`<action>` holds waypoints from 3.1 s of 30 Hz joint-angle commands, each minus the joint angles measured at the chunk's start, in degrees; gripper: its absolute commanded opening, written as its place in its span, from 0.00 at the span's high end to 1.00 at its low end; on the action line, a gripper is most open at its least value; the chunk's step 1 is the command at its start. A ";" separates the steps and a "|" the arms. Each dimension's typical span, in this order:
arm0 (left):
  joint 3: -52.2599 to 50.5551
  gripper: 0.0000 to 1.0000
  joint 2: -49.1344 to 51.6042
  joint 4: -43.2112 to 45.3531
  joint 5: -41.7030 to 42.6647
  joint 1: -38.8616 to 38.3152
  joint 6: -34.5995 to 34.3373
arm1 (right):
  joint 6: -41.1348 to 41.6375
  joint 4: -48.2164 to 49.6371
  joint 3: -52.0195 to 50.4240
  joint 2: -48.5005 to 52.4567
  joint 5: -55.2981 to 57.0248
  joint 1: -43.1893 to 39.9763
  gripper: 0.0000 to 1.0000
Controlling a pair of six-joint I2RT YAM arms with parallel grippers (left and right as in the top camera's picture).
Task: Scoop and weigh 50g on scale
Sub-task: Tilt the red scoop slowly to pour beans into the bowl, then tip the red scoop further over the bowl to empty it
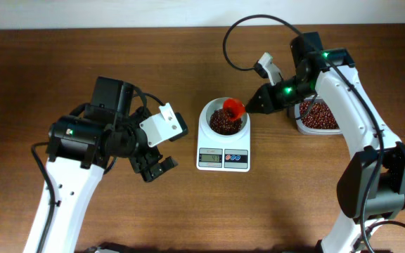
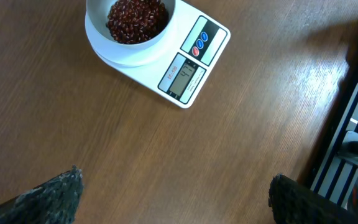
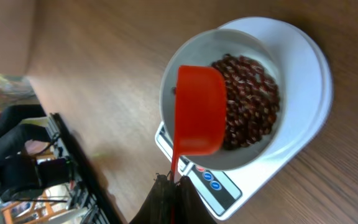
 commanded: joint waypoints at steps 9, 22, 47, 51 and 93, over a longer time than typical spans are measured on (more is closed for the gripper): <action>-0.39 0.01 -0.90 -0.04 0.20 0.24 0.48 | 4.81 0.31 1.18 -0.83 5.38 0.26 0.96; -0.39 0.01 -0.90 -0.02 0.20 0.24 0.48 | 4.83 0.74 1.18 -0.83 5.33 0.26 0.96; -0.39 0.01 -0.90 -0.02 0.20 0.24 0.48 | 5.25 0.70 1.18 -0.37 3.61 0.26 0.96; -0.39 0.01 -0.90 -0.04 0.20 0.24 0.48 | 5.25 0.70 1.18 -0.37 3.63 0.26 0.96; -0.39 0.01 -0.90 -0.04 0.20 0.24 0.48 | 6.10 -0.15 1.18 0.07 3.45 0.26 0.96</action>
